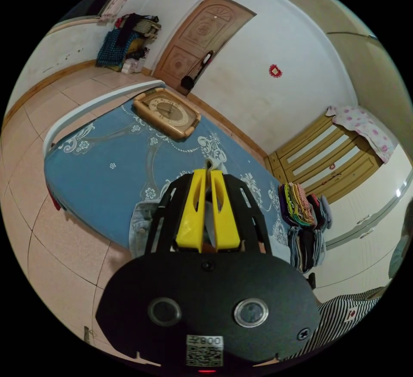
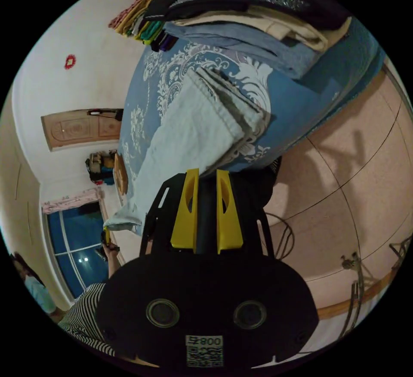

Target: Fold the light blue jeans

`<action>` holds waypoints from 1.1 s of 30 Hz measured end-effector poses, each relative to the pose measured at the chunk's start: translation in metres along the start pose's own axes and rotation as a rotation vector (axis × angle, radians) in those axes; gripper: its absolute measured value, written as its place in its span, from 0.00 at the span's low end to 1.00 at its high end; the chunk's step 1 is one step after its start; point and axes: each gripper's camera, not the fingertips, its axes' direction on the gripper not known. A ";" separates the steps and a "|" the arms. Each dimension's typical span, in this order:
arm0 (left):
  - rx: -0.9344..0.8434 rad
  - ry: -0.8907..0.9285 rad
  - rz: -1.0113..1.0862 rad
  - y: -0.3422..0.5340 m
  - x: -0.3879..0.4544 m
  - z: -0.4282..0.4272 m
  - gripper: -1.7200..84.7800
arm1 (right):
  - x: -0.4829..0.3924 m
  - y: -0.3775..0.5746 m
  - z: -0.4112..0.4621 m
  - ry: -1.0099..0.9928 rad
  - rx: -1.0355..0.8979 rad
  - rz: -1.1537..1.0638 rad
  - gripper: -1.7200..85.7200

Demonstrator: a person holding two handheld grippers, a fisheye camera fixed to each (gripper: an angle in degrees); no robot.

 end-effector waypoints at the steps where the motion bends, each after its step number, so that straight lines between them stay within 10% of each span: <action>1: 0.002 0.005 -0.013 0.000 -0.003 0.001 0.04 | 0.007 -0.003 0.002 -0.015 -0.002 0.014 0.10; 33: 0.006 -0.022 0.019 -0.045 -0.061 0.022 0.04 | -0.112 -0.051 0.007 -0.373 0.132 -0.243 0.03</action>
